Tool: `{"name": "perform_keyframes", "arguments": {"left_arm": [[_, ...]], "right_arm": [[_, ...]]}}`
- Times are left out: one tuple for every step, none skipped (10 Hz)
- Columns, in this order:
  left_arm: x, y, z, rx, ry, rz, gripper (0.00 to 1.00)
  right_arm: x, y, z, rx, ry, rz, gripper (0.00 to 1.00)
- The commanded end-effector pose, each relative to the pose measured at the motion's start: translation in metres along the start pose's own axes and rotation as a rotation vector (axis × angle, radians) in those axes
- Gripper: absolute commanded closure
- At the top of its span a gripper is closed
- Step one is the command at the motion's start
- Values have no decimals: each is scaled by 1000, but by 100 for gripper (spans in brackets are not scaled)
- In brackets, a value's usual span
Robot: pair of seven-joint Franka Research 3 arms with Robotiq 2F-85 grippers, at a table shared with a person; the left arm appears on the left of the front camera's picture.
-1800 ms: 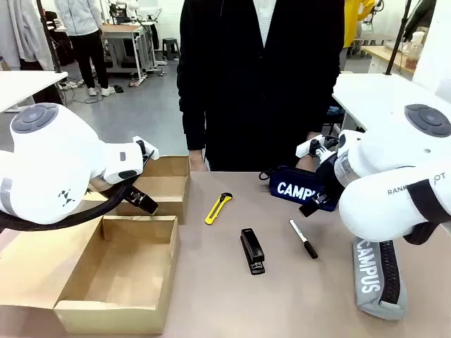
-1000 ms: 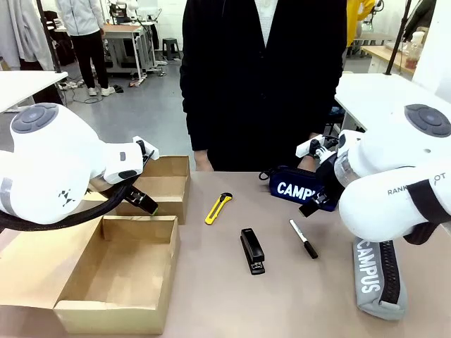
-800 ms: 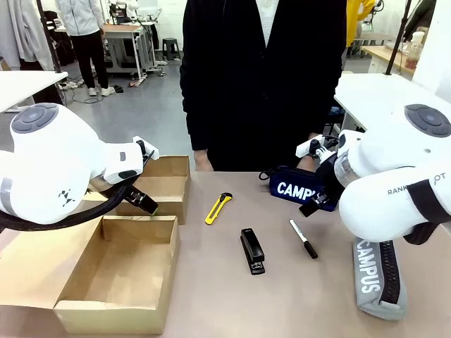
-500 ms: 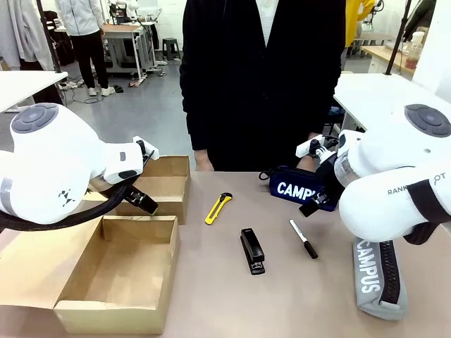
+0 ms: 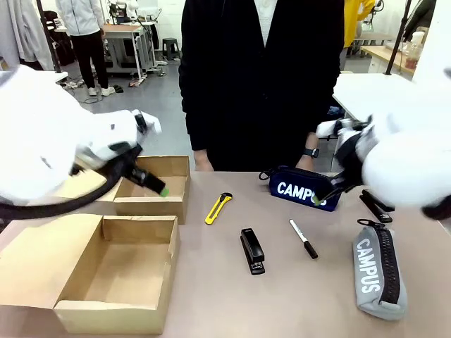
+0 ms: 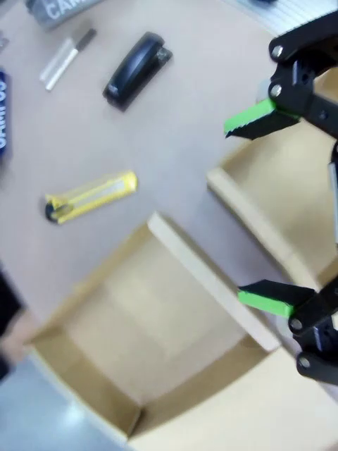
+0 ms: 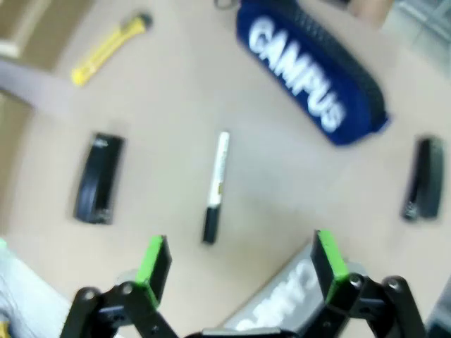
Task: Place items inside the box.
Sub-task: Pick up a Pencil pouch or Stapler and place it inside the Mailer Box closest to the robot.
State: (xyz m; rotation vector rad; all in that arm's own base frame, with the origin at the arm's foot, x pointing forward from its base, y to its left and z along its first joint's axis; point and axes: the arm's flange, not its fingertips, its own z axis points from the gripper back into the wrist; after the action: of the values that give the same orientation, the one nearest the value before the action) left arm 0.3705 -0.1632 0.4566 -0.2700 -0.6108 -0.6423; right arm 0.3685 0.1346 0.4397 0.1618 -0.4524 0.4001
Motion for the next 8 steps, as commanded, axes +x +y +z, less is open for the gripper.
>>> {"name": "perform_keyframes", "arguments": {"left_arm": [[-39, 27, 76, -202, -30, 109, 0], [-55, 45, 101, -383, -65, 159, 0], [-76, 75, 125, -529, -157, 269, 0], [-105, 114, 146, -614, -301, 434, 0], [-144, 151, 160, -672, -466, 625, 0], [-180, 176, 166, -694, -604, 777, 0], [-212, 184, 164, -702, -700, 888, 0], [-232, 179, 157, -708, -774, 974, 0]], "right_arm": [[-25, -24, 88, 261, -27, -246, 0], [-51, -51, 115, 446, -100, -305, 0], [-81, -88, 136, 608, -222, -462, 0], [-112, -133, 145, 734, -342, -698, 0], [-151, -179, 149, 872, -470, -853, 0], [-178, -205, 151, 924, -567, -915, 0], [-198, -222, 149, 904, -617, -994, 0], [-211, -233, 145, 904, -650, -1052, 0]]}}
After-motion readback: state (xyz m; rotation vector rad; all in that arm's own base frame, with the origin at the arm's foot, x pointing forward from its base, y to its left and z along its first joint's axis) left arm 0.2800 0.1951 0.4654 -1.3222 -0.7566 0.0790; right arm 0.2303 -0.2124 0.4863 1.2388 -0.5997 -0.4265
